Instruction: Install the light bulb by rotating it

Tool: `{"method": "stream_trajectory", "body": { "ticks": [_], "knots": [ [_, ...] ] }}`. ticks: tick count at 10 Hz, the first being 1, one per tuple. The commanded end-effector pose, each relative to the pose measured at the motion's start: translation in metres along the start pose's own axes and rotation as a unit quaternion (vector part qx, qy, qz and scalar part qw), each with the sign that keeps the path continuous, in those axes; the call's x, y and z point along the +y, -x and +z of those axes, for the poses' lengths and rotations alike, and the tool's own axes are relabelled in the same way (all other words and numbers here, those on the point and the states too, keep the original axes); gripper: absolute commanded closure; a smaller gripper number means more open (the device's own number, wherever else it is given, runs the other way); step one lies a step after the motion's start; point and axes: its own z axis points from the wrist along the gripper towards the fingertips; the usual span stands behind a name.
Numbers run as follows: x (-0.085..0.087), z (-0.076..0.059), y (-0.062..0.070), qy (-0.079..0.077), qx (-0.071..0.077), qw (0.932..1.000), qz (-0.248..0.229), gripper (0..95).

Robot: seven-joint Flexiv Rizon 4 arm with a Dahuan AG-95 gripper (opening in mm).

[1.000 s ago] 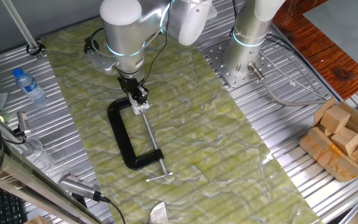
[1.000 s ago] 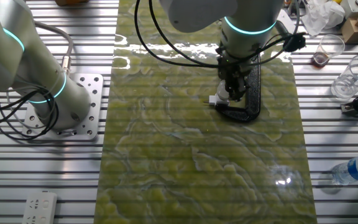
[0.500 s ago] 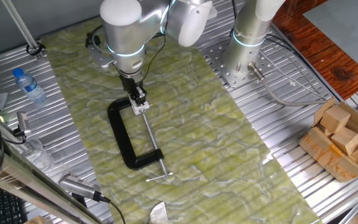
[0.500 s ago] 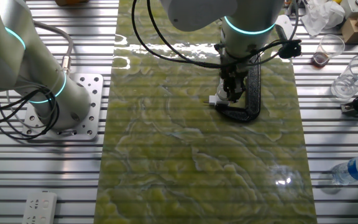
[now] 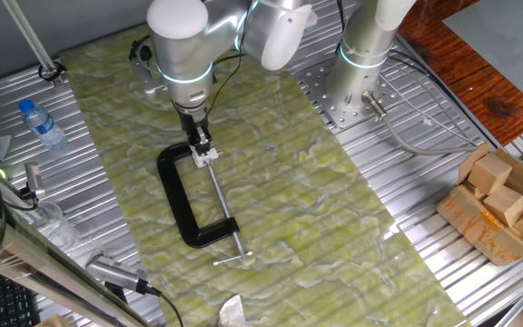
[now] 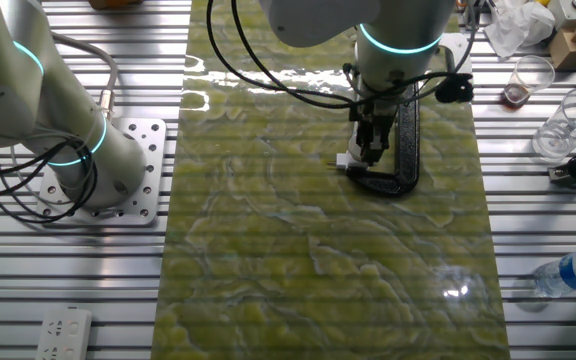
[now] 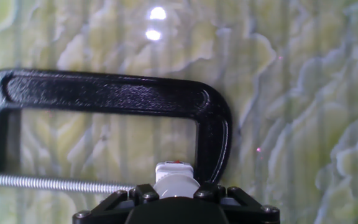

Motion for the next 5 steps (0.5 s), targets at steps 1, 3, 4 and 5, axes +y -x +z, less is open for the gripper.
{"method": "stream_trajectory", "body": {
  "ticks": [1,3,4,5],
  "knots": [
    [0.0011,0.0005,-0.0004,0.001,0.000,0.9998,0.021,95.0],
    [0.0010,0.0006,-0.0005,-0.002,0.001,0.9999,0.013,95.0],
    [0.0010,0.0006,-0.0005,-0.005,0.001,1.0000,0.006,95.0],
    [0.0009,0.0006,-0.0005,-0.008,0.001,1.0000,-0.002,76.0]
  ]
}}
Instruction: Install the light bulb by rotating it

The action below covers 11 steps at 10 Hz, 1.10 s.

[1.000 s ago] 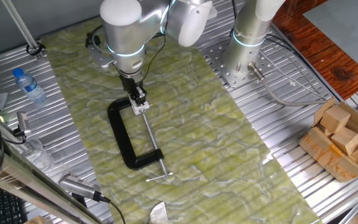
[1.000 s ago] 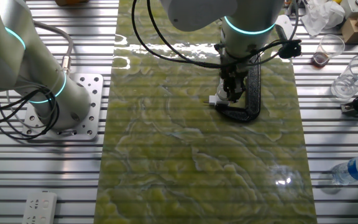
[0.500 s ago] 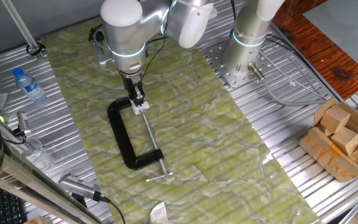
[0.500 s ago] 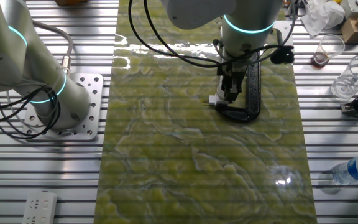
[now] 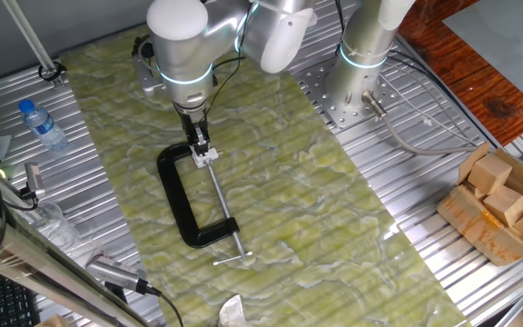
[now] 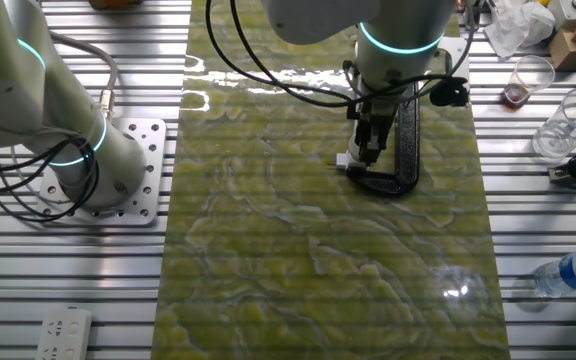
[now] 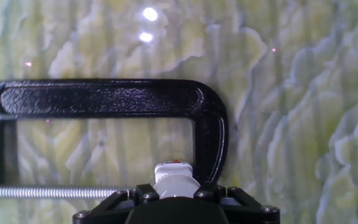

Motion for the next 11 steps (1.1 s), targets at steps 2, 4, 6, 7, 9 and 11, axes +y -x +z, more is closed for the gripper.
{"method": "stream_trajectory", "body": {
  "ticks": [2,4,6,7,9,11],
  "knots": [
    [0.0009,0.0005,-0.0005,-0.010,0.000,0.9997,-0.024,57.0],
    [0.0009,-0.0002,-0.0004,-0.009,0.000,0.9995,-0.029,38.0],
    [0.0009,-0.0002,-0.0004,-0.006,0.001,0.9995,-0.030,38.0],
    [0.0009,-0.0003,-0.0004,-0.005,0.001,0.9993,-0.038,38.0],
    [0.0010,-0.0018,-0.0005,-0.003,0.002,0.9911,-0.133,38.0],
    [0.0014,-0.0044,-0.0002,-0.003,-0.001,0.9760,-0.218,38.0]
  ]
}}
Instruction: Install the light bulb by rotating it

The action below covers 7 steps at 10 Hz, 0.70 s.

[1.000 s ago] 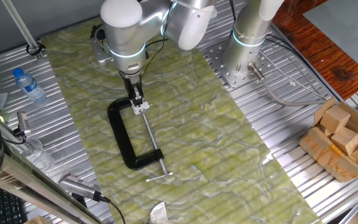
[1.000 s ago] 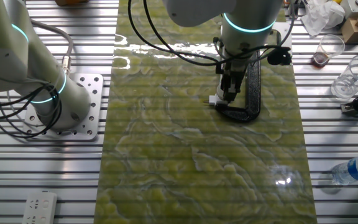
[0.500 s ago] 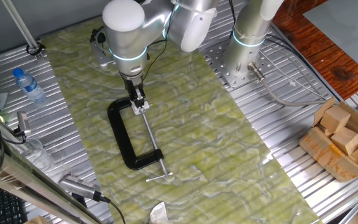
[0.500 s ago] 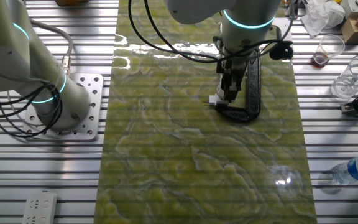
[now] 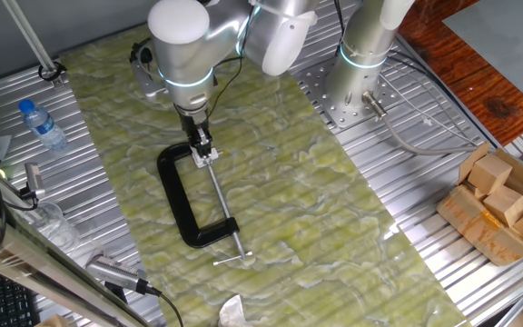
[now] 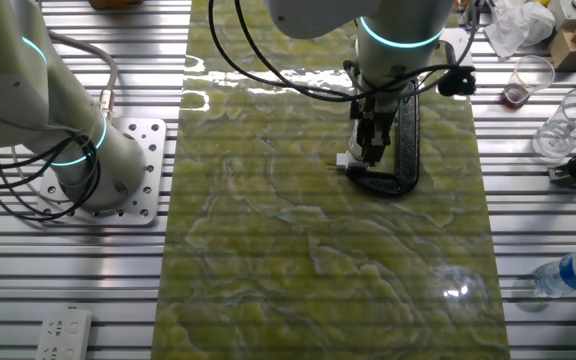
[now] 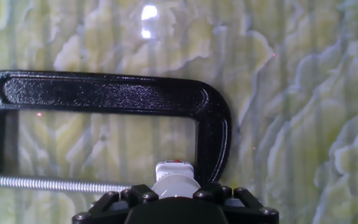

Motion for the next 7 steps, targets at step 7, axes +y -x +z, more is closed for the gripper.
{"method": "stream_trajectory", "body": {
  "ticks": [7],
  "knots": [
    [0.0003,-0.0039,0.0002,0.023,-0.014,0.9426,-0.333,19.0]
  ]
}}
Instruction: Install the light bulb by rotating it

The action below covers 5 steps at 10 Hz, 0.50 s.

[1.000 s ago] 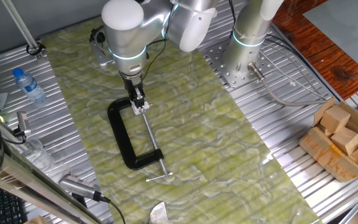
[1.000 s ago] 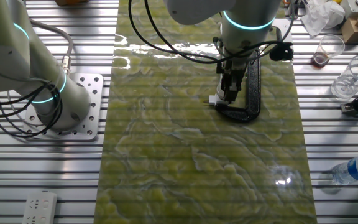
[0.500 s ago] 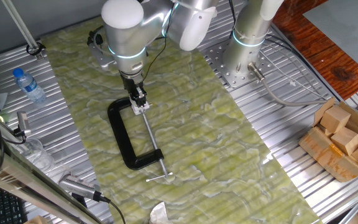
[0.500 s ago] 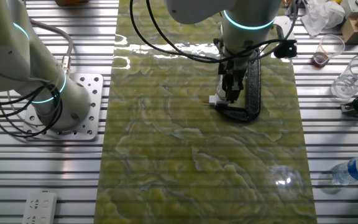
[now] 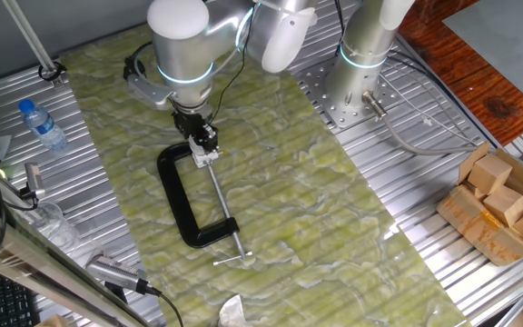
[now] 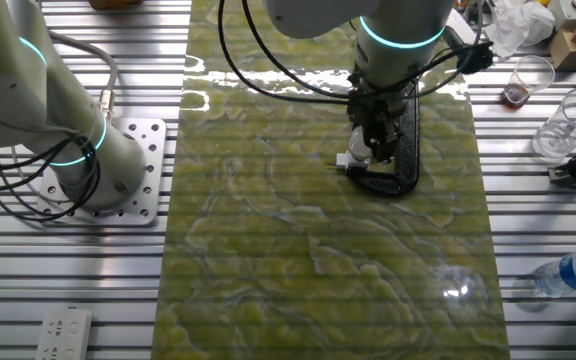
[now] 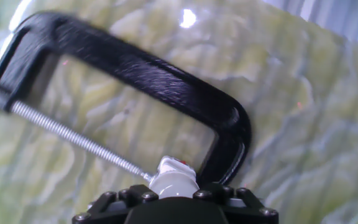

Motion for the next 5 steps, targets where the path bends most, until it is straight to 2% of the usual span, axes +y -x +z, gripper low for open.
{"method": "stream_trajectory", "body": {
  "ticks": [1,2,5],
  "knots": [
    [0.0004,-0.0008,0.0003,0.012,-0.013,0.9906,-0.136,19.0],
    [0.0004,-0.0008,0.0003,0.013,-0.014,0.9891,-0.146,19.0],
    [0.0003,-0.0005,0.0003,0.012,-0.021,0.9732,-0.229,19.0]
  ]
}}
